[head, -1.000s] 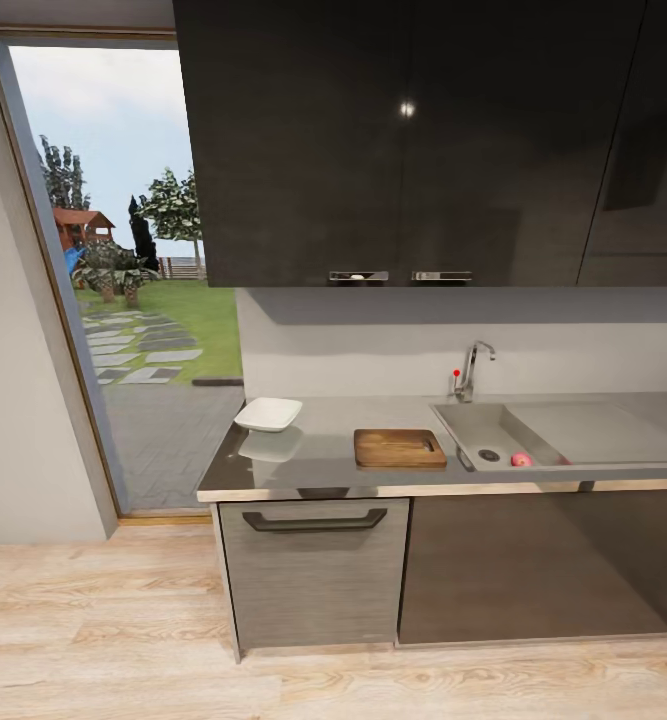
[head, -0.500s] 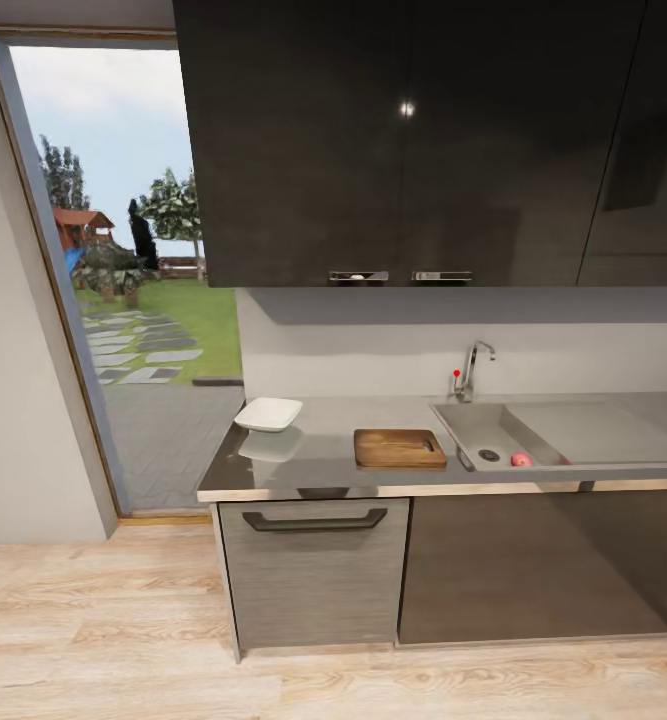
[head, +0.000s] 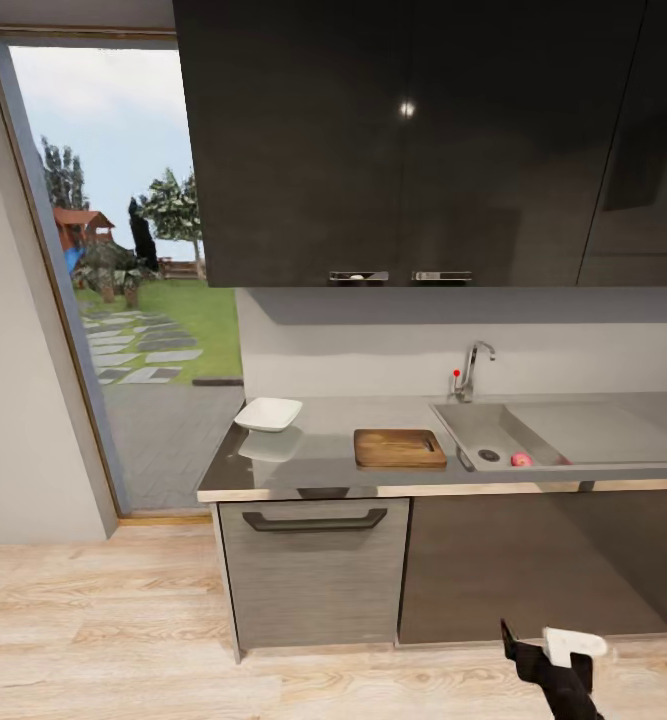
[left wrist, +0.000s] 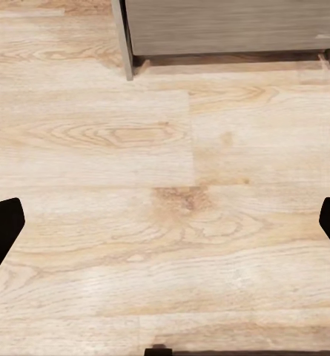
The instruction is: In the kitchen, take the Vidalia onion out of the sink, dice it on the chopping board with the paring knife, put the diced onion into the bowl on the countertop, then place both the paring knife and the chopping board into the sink.
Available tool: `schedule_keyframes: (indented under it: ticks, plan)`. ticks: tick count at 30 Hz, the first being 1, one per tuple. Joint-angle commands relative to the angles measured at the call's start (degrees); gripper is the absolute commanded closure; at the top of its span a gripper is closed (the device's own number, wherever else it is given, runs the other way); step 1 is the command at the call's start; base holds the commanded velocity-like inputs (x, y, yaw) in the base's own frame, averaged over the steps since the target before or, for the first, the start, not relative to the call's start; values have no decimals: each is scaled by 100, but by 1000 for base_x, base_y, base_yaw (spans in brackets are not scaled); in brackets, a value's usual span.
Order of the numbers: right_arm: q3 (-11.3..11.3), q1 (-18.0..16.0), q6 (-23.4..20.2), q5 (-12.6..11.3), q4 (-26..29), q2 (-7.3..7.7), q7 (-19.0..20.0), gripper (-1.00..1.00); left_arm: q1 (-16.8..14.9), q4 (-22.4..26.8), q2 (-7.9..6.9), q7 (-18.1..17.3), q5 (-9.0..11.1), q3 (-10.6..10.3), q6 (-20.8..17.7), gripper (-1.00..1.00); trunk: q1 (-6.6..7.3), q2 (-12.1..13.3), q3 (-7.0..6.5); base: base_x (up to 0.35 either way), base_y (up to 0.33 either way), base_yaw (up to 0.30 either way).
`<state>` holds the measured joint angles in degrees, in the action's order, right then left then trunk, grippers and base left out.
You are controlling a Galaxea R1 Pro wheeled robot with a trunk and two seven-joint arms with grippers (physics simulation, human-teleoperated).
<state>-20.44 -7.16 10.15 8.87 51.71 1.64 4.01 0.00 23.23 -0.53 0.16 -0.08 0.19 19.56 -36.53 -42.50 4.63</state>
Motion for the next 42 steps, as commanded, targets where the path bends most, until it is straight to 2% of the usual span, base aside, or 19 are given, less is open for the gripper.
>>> schedule_keyframes:
  ticks: [1,2,4,7,8,12,13,16,20,21,22,24,27,30,32,33,37,42]
  plan:
    - [-22,-5,49,67,72,-87,84,-100,0,6,0,2,-1,3,8,-100,-1,-7,9,0,0,0]
    - [-17,-5,149,127,167,-204,202,-100,0,6,0,2,-1,1,10,-100,-1,-7,9,0,0,0]
    - [-12,5,420,288,247,-317,447,-100,0,6,0,2,-1,0,11,-100,-1,-7,9,0,0,0]
    - [-16,109,883,546,297,-407,753,-100,0,6,0,2,-1,4,7,-100,-1,-7,9,0,0,0]
    - [-18,199,1097,638,309,-453,839,-100,0,6,-2,2,-1,5,6,-100,-1,-7,9,0,0,0]
    - [-25,495,1614,765,356,-649,953,-100,0,6,-7,2,-1,7,4,-100,-1,-7,9,0,0,0]
    - [-29,740,2001,795,375,-738,995,-100,0,6,-8,2,-1,7,4,-100,-1,-7,9,0,0,0]
    - [-30,996,2390,805,369,-768,1014,-100,0,6,-9,3,-1,7,4,-100,-1,-7,9,0,0,0]
    - [-136,1162,2578,798,276,-724,1012,-100,0,8,-9,9,-1,9,4,-100,-1,-7,9,0,0,0]
    - [-369,1189,2485,786,241,-710,1003,-100,0,14,-6,12,3,15,4,-100,-1,-7,9,0,0,0]
    - [-506,1196,2383,782,233,-710,1000,-100,0,19,-4,16,9,18,3,-100,-1,-7,9,0,0,0]
    - [-647,1202,2145,772,237,-706,989,-100,0,38,1,38,23,25,-1,-100,-1,-7,9,0,0,0]
    - [-733,1205,1651,767,271,-699,969,-100,0,138,15,175,39,30,-6,-100,-1,-7,9,0,0,0]
    - [-770,1203,760,758,268,-636,935,-100,0,421,109,652,54,32,-30,-100,-1,-7,9,0,0,0]
    - [-776,1201,398,755,262,-618,922,-100,0,538,169,907,58,33,-37,-100,-1,-7,9,0,0,0]
    - [-779,1200,135,751,252,-611,917,-100,0,617,228,1159,62,31,-41,-100,-1,-7,9,0,0,0]
    - [-779,1199,-138,742,219,-629,932,-100,0,697,333,1602,67,24,-42,-100,-1,-7,9,0,0,0]
    - [-784,1199,-186,742,-53,-635,938,-100,0,557,413,1726,63,11,-7,-100,-1,-7,9,0,0,0]
